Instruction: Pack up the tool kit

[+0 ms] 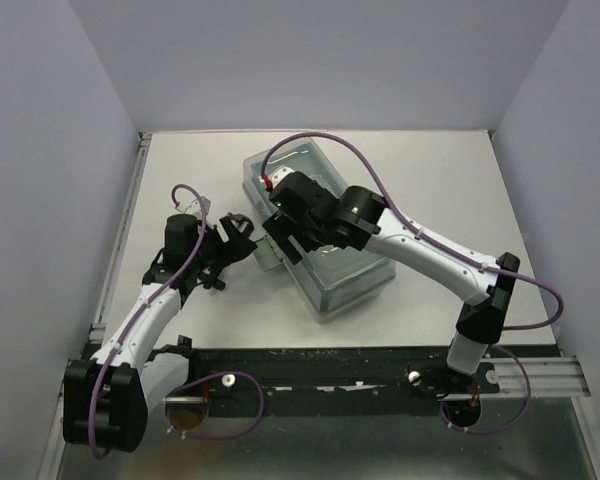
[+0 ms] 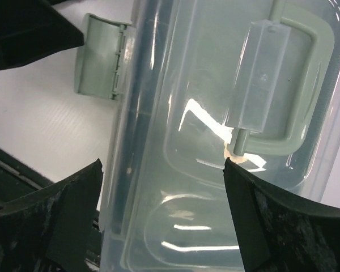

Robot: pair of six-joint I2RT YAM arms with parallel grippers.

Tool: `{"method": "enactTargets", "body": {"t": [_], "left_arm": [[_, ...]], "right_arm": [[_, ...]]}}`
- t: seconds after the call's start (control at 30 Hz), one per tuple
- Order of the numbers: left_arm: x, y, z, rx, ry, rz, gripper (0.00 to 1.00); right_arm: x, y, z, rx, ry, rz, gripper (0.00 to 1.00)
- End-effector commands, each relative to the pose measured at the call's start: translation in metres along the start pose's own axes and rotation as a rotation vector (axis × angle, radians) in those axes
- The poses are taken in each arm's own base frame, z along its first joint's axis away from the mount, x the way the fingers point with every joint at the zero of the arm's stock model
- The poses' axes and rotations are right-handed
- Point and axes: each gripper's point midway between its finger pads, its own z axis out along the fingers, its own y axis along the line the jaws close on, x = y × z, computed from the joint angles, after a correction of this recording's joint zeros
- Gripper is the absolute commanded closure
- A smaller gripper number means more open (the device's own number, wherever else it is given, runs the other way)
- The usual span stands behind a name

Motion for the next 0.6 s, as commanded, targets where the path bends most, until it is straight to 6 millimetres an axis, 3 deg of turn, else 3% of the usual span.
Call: {"method": "enactTargets", "body": {"t": [0.0,0.3,0.57], "left_arm": [[0.006,-0.003,0.003,0.041,0.002,-0.004,0.17],[0.014,-0.001,0.011,0.06,0.038,-0.006,0.18],[0.011,0.0,0.011,0.051,0.029,0.001,0.19]], "right_arm": [[0.005,-0.019,0.015,0.198,0.056,-0.062,0.05],[-0.007,-0.021,0.045,0.298,0.055,-0.189,0.04],[-0.008,-0.048,0.041,0.465,0.079,-0.268,0.0]]}}
